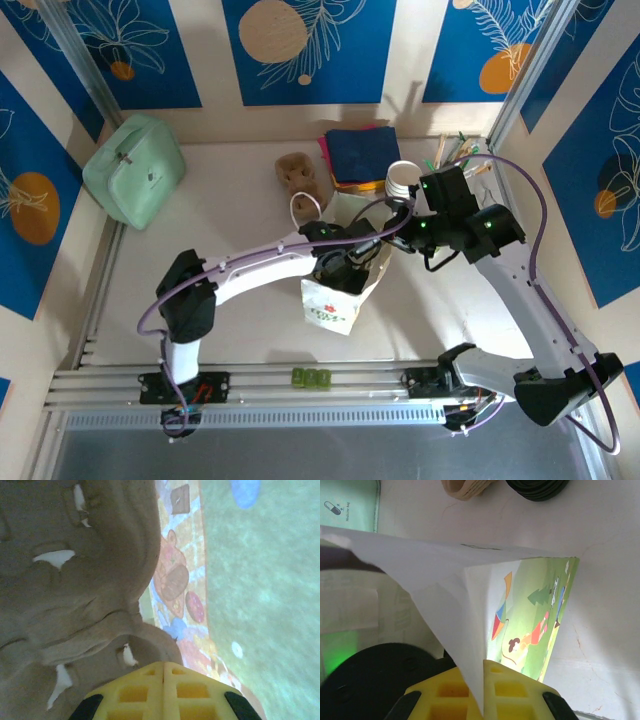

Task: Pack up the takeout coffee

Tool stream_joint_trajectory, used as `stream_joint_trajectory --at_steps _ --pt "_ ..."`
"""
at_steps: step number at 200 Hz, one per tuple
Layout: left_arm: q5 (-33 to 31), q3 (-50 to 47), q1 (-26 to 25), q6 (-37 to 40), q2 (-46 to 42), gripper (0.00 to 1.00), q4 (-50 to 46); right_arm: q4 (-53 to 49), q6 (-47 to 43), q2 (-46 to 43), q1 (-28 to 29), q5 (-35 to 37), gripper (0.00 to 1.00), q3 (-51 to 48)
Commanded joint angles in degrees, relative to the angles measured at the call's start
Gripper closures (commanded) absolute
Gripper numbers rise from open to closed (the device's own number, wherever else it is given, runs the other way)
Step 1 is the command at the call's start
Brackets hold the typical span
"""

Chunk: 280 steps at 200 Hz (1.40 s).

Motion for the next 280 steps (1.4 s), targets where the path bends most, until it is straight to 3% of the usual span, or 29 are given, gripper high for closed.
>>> stream_joint_trajectory --at_steps 1,65,154,217,241,280 --pt "-1.7 0.3 -0.6 -0.7 -1.9 1.0 -2.1 0.5 -0.5 0.2 0.1 -1.1 1.0 0.2" --pt "-3.9 2.0 -0.6 -0.6 -5.1 1.0 -4.1 -0.1 -0.9 1.1 0.1 0.7 1.0 0.0" --pt "-6.3 1.1 -0.6 -0.5 -18.6 1.0 0.2 1.4 -0.7 3.0 1.2 0.2 1.0 0.1" --pt "-8.7 -2.5 -0.4 0.1 -26.4 1.0 5.7 5.5 -1.8 2.6 1.7 -4.7 1.0 -0.6" --pt "-12.5 -5.1 -0.1 0.4 -32.3 1.0 8.3 9.6 -4.5 0.8 1.6 -8.5 1.0 -2.6" --pt "-26.1 -12.3 0.9 -1.4 -44.8 0.97 8.9 17.7 -8.7 -3.9 0.7 -15.4 1.0 -7.3"
